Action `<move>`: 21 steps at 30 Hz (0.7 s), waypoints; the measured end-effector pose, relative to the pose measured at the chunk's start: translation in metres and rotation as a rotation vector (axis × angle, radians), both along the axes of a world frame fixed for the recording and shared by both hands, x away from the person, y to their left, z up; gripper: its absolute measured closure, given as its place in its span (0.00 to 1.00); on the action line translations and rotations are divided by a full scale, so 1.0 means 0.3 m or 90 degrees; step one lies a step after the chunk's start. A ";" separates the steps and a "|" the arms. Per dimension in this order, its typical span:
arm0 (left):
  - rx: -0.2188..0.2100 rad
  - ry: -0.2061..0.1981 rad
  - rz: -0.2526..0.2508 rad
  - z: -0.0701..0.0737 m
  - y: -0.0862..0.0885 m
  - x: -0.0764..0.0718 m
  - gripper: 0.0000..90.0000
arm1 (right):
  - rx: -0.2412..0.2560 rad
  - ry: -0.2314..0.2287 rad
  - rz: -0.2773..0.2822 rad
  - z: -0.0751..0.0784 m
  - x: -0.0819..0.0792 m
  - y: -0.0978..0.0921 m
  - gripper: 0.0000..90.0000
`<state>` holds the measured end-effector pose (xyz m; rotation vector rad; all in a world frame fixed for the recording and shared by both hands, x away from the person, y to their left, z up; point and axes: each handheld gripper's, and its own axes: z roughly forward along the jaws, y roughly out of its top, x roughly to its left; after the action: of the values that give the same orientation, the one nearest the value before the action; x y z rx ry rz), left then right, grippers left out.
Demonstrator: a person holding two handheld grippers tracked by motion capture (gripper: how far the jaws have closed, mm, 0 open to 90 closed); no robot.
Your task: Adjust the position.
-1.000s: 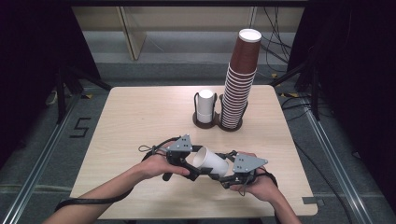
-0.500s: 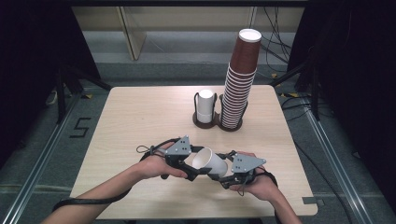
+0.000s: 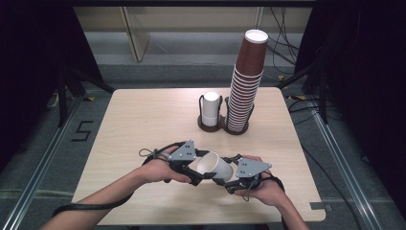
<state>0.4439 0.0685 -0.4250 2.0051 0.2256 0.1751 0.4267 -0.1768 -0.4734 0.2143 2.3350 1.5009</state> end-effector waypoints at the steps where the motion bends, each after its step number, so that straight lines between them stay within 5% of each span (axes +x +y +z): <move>1: 0.006 -0.004 0.001 0.002 -0.001 -0.002 0.31 | -0.003 -0.006 0.001 0.002 0.001 0.000 0.35; 5: 0.044 -0.026 0.015 0.008 -0.008 -0.009 0.32 | -0.009 0.016 -0.024 0.003 -0.001 0.005 0.26; 6: 0.050 -0.026 0.018 0.011 -0.008 -0.009 0.32 | -0.013 -0.001 -0.024 0.002 0.006 0.006 0.24; 13: 0.089 -0.031 0.042 0.024 -0.010 -0.008 0.32 | -0.022 0.028 -0.049 -0.008 -0.001 0.009 0.17; 21: 0.176 -0.048 0.056 0.057 -0.009 -0.020 0.32 | -0.040 0.030 -0.069 -0.015 -0.008 -0.010 0.16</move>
<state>0.4379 0.0657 -0.4078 2.2589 0.2519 0.3537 0.4242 -0.1798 -0.4779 0.3568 2.3621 1.3836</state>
